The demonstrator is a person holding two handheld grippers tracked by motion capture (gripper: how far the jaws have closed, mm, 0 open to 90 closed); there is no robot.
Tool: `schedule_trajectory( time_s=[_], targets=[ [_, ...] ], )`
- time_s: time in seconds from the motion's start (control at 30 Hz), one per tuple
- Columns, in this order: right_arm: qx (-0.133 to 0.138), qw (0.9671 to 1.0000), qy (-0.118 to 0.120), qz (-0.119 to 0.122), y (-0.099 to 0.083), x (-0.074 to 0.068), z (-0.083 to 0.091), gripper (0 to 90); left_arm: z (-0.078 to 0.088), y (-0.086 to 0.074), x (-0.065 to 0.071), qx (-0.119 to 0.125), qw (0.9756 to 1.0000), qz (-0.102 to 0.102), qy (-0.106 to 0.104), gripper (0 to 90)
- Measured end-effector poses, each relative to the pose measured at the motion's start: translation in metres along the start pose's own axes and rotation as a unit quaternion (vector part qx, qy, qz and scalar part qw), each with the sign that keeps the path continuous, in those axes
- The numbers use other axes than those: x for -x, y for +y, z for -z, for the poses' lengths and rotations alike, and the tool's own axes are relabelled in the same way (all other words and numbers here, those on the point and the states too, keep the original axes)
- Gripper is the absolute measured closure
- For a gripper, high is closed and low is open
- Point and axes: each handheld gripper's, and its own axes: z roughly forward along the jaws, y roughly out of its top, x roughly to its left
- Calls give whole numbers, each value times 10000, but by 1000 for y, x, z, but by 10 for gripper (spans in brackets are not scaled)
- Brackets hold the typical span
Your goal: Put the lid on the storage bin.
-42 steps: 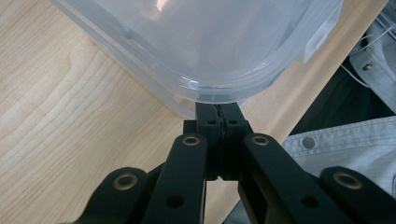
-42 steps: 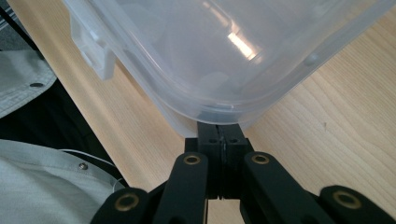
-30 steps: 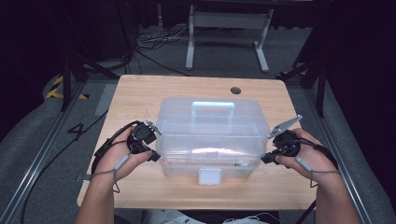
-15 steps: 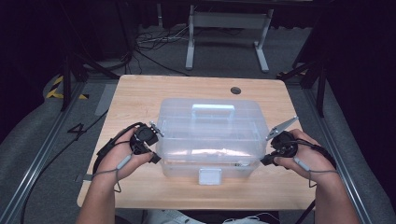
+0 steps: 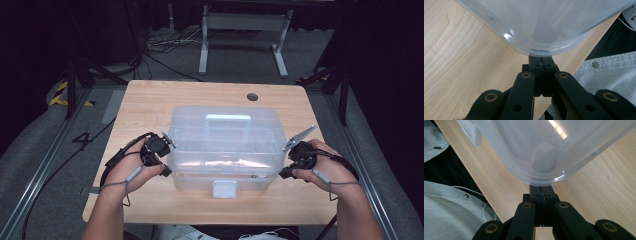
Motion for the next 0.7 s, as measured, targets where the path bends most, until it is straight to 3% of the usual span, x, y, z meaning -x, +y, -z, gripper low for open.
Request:
schedule_trajectory(
  time_s=[0.37, 0.53, 0.7],
  targets=[
    [-162, 9999, 27, 7, 0, 1, -5, 899, -1, -2, -1, -65, 10000, 30, -22, 899],
    [-272, 9996, 81, 36, -3, 3, -5, 899, -4, -3, -4, -215, 9997, 30, 59, 899],
    [-264, 9996, 117, -1, -3, 5, -5, 899, -2, -4, -5, -145, 9999, 40, 27, 898]
  ],
)
